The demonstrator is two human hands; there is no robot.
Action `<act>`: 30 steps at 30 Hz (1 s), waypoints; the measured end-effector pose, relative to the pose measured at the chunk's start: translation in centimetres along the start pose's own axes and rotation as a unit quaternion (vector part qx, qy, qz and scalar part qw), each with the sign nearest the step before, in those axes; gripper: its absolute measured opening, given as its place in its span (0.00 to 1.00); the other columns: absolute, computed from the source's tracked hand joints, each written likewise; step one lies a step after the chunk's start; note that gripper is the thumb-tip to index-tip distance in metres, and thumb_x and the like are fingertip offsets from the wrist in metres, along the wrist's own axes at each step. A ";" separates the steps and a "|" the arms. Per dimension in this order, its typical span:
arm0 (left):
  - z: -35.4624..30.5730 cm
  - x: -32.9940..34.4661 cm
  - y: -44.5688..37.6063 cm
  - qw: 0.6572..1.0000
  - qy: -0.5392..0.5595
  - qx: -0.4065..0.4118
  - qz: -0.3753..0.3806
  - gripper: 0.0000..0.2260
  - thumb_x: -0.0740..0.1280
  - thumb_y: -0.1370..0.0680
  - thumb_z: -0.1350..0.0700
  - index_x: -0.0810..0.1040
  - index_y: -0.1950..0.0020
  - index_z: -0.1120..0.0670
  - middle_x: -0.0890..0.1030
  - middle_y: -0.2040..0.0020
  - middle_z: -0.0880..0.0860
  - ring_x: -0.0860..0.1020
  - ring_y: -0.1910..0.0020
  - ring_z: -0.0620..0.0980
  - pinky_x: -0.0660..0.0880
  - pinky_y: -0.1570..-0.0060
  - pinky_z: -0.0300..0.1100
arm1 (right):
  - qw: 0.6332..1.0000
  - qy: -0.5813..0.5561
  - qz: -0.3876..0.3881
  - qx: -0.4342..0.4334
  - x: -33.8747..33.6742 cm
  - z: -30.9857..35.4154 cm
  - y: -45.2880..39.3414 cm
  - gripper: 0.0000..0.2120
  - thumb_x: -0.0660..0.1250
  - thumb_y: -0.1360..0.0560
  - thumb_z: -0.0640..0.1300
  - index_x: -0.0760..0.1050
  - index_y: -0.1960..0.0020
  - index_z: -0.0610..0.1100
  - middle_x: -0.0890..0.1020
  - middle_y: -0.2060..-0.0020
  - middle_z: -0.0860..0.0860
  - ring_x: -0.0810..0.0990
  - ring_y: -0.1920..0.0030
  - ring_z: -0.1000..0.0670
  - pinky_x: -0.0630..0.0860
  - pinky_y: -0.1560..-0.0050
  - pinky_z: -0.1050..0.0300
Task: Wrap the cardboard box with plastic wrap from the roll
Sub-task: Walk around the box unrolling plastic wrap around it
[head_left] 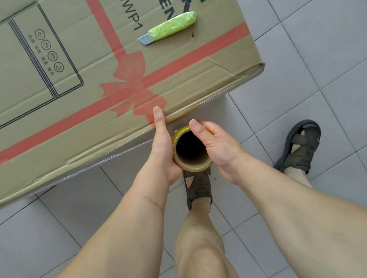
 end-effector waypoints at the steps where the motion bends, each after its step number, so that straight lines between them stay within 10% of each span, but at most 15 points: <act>1: 0.3 0.5 0.0 1.000 0.018 -0.007 0.009 0.53 0.55 0.28 0.16 0.84 0.34 0.62 0.89 0.43 0.64 0.88 0.43 0.62 0.83 0.42 0.57 | 1.000 0.002 -0.004 -0.004 -0.5 0.3 0.1 0.30 0.67 0.26 0.64 0.70 0.28 0.52 0.79 0.38 0.56 0.75 0.37 0.55 0.68 0.50 0.67; 9: 0.4 2.2 0.7 0.986 -0.110 0.057 -0.111 0.39 0.61 0.23 0.21 0.82 0.34 0.53 0.89 0.43 0.55 0.86 0.46 0.55 0.79 0.47 0.51 | 1.000 0.027 0.016 -0.002 -3.3 1.6 0.0 0.31 0.67 0.25 0.62 0.66 0.25 0.53 0.74 0.37 0.58 0.72 0.40 0.58 0.66 0.48 0.62; 16: 2.0 4.3 0.1 0.999 -0.020 -0.017 0.022 0.53 0.54 0.29 0.15 0.85 0.37 0.63 0.89 0.43 0.64 0.90 0.49 0.61 0.83 0.41 0.57 | 0.998 0.063 0.012 -0.008 -4.6 0.6 0.0 0.31 0.68 0.26 0.62 0.67 0.26 0.53 0.74 0.32 0.53 0.73 0.35 0.53 0.70 0.41 0.60; 22: 1.9 4.5 -0.3 0.996 -0.069 0.025 -0.054 0.50 0.56 0.27 0.16 0.83 0.34 0.61 0.91 0.49 0.61 0.91 0.55 0.58 0.84 0.53 0.51 | 0.995 0.084 0.044 -0.014 -5.5 0.3 0.1 0.34 0.66 0.26 0.66 0.65 0.25 0.54 0.72 0.30 0.53 0.71 0.32 0.52 0.67 0.36 0.58; 30: 3.4 6.4 -0.8 1.000 -0.014 -0.019 -0.009 0.59 0.55 0.35 0.12 0.82 0.29 0.61 0.87 0.37 0.64 0.86 0.37 0.65 0.79 0.29 0.63 | 0.995 0.093 0.013 -0.022 -7.5 1.5 -0.5 0.31 0.69 0.27 0.64 0.69 0.28 0.53 0.75 0.34 0.53 0.74 0.36 0.52 0.72 0.36 0.54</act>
Point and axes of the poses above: each hand's wrist, its own y-axis away from the middle knuckle, its own x-axis out of the palm, z = x × y, the point moved 4 cm from there along -y, towards the middle knuckle
